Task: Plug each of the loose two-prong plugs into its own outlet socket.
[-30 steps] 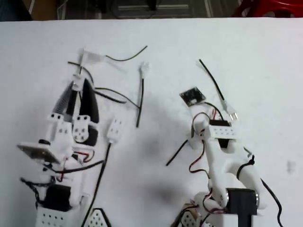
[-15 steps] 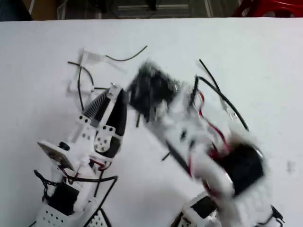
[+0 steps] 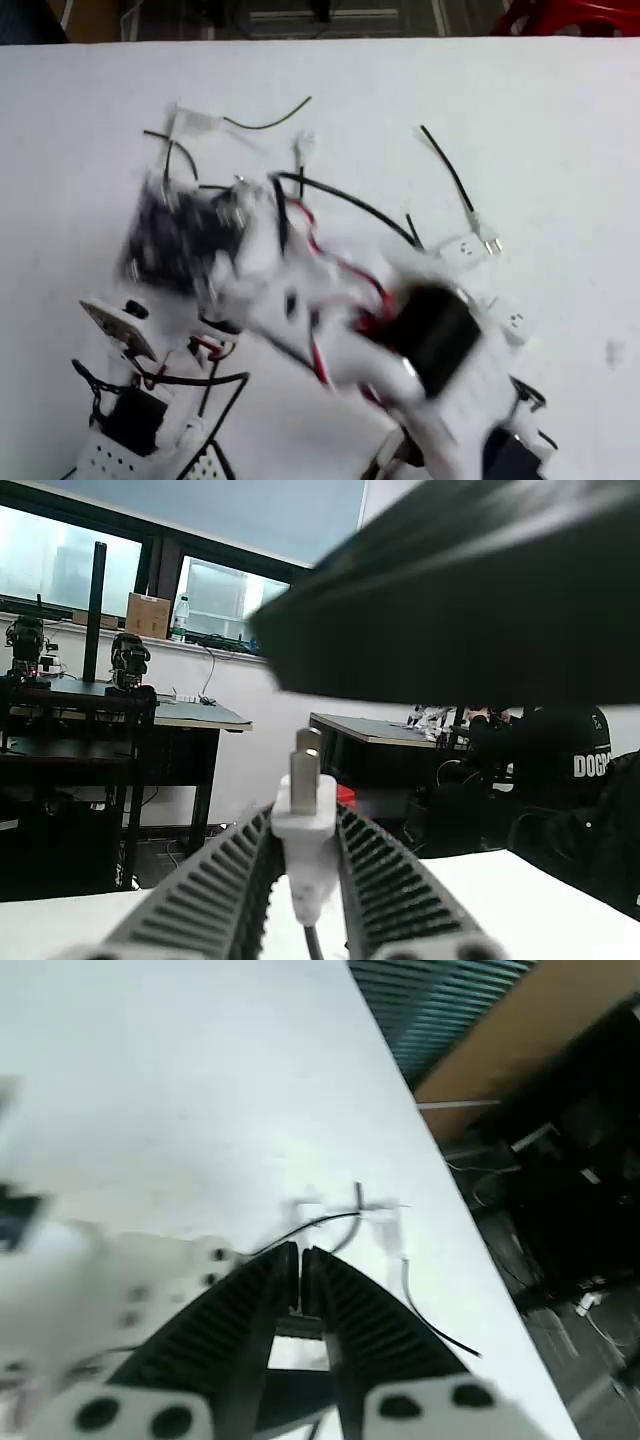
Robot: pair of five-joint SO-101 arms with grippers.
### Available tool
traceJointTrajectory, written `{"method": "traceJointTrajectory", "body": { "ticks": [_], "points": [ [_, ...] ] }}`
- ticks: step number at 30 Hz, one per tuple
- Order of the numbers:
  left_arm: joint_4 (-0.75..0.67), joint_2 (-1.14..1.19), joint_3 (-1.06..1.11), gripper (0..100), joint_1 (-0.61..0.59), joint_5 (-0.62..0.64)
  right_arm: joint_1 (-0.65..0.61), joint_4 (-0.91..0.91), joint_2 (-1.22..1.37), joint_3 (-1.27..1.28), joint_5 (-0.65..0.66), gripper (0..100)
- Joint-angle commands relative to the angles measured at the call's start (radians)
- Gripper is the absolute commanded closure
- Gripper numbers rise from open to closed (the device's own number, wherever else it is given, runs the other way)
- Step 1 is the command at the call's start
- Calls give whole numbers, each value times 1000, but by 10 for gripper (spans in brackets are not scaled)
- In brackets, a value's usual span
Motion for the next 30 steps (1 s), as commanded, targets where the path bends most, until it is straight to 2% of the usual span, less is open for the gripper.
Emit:
{"method": "traceJointTrajectory", "body": {
  "ticks": [1,12,18,21,24,30],
  "points": [
    [-23,-12,-14,979,13,-8,102,-65,84,-25,78,979],
    [-23,-12,-14,979,13,-8,504,-194,326,-25,107,979],
    [-23,-12,-14,979,13,-8,611,-231,355,-34,107,979],
    [-23,-12,-14,979,13,-8,602,-223,288,-61,107,979],
    [-21,-12,-12,979,13,-8,519,-183,183,-97,107,979],
    [-20,-12,-12,979,13,-8,170,-35,21,-98,107,979]
  ]
}}
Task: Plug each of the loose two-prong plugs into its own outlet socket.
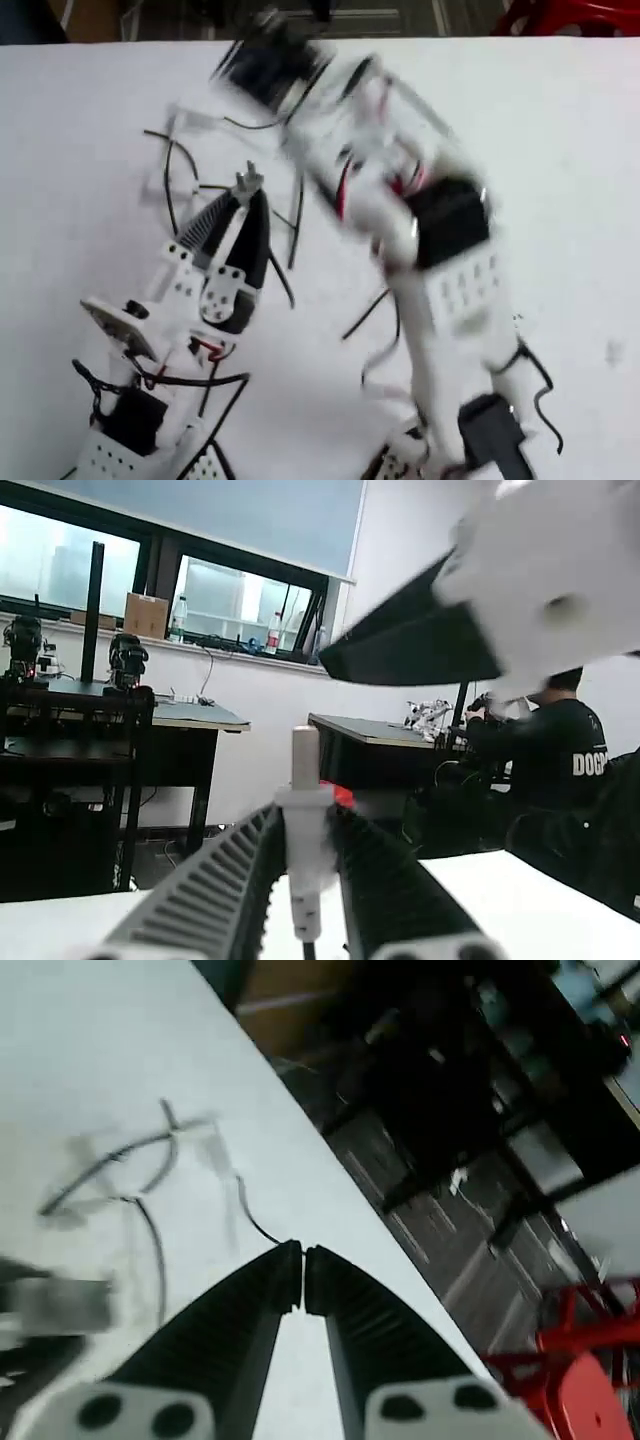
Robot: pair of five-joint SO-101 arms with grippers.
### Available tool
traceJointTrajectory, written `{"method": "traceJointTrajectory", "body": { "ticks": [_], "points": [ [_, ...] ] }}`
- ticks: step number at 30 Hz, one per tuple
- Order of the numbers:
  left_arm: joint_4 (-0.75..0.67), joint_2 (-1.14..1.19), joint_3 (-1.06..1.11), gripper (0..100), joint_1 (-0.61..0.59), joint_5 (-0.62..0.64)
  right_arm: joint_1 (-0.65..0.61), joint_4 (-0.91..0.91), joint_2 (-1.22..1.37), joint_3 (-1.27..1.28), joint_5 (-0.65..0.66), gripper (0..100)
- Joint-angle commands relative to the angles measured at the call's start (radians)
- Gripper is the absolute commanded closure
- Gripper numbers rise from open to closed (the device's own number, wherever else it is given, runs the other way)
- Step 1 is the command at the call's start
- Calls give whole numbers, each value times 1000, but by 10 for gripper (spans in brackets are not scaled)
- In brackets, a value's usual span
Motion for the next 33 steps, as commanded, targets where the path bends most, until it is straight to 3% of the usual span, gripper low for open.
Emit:
{"method": "traceJointTrajectory", "body": {
  "ticks": [1,6,12,17,23,29,33],
  "points": [
    [-14,-12,-14,979,7,-8,-194,79,-81,-32,5,979],
    [-11,-12,-14,979,7,-8,-191,28,-77,106,18,979],
    [-11,-12,-14,979,7,-8,47,-331,-79,535,184,979],
    [-11,-12,-14,979,7,-8,245,-565,-79,755,196,979],
    [-11,-12,-14,979,7,-8,346,-582,-84,773,196,979],
    [-9,-12,-14,979,5,-8,346,-578,-91,773,195,979],
    [-8,-7,-14,979,-67,0,357,-536,-91,776,187,979]
  ]
}}
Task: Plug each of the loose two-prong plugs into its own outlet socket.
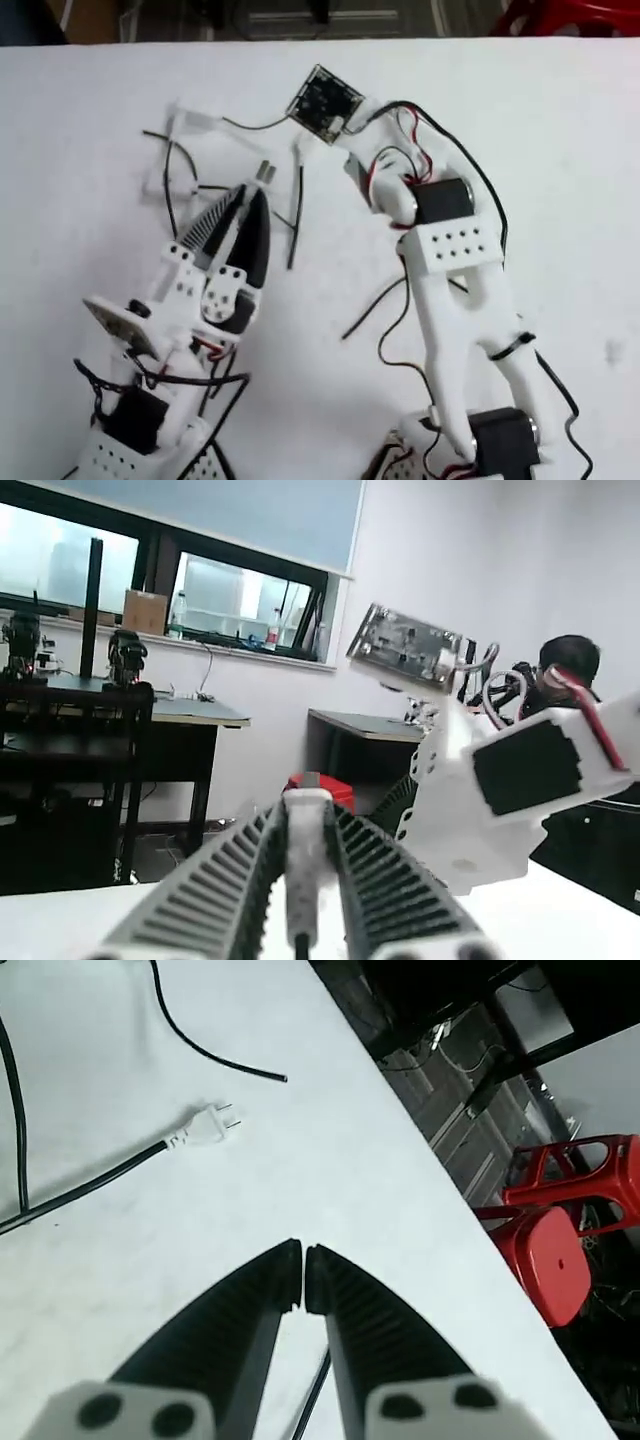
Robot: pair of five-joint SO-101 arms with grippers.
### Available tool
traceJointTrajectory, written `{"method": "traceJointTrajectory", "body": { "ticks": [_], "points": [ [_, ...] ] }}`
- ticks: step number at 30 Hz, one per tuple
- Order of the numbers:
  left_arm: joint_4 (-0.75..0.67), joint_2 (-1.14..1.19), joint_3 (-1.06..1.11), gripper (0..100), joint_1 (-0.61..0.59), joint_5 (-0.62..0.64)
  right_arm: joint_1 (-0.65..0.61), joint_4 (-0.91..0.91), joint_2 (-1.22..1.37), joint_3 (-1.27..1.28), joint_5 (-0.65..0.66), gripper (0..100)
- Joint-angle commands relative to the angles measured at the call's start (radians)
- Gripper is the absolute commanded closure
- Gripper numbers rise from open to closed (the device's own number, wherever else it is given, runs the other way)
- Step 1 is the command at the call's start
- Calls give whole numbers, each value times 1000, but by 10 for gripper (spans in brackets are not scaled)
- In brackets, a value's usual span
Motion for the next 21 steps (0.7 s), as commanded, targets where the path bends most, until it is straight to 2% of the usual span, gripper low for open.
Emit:
{"method": "traceJointTrajectory", "body": {
  "ticks": [1,7,10,13,16,21],
  "points": [
    [-8,-5,-29,979,-81,2,27,44,-27,-14,-5,979],
    [-17,74,-43,979,-182,3,64,229,-18,-11,-6,979],
    [-37,263,-135,979,-214,21,91,346,-16,-9,-58,979],
    [-11,519,-293,978,-263,130,124,438,-16,-9,-167,979],
    [124,783,-485,977,-297,201,156,521,-16,25,-230,979],
    [505,1170,-833,977,-300,216,188,553,-16,209,-299,977]
  ]
}}
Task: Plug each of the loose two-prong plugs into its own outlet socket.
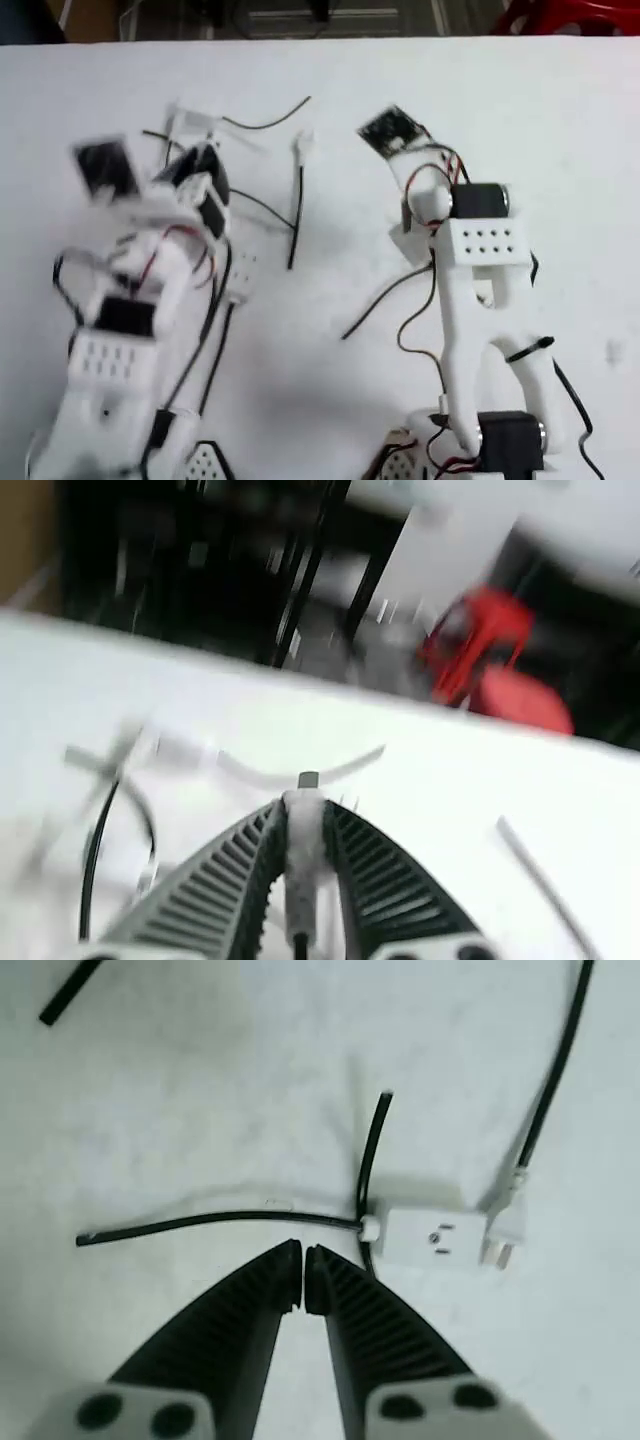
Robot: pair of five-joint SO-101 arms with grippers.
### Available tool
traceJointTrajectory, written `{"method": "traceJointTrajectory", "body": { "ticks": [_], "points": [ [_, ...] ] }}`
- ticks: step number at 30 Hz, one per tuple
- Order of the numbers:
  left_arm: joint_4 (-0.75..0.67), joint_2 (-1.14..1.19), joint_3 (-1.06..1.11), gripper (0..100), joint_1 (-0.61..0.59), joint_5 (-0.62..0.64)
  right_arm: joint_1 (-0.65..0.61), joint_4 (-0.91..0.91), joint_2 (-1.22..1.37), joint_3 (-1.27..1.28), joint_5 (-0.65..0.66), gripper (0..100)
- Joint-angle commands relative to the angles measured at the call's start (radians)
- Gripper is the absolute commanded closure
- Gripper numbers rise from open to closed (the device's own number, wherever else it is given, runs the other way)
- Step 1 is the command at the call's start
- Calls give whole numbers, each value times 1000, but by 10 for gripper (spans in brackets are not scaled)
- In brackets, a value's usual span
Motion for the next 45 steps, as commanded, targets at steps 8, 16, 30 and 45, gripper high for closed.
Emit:
{"method": "traceJointTrajectory", "body": {
  "ticks": [8,16,30,45],
  "points": [
    [614,679,-664,976,-74,210,5,-188,-16,462,-60,975],
    [1000,863,-945,976,-5,466,4,-334,-18,611,-60,978],
    [1039,1056,-951,976,73,836,4,-337,-15,615,-63,978],
    [1043,1233,-1148,976,76,839,8,-337,-18,635,-63,978]
  ]
}}
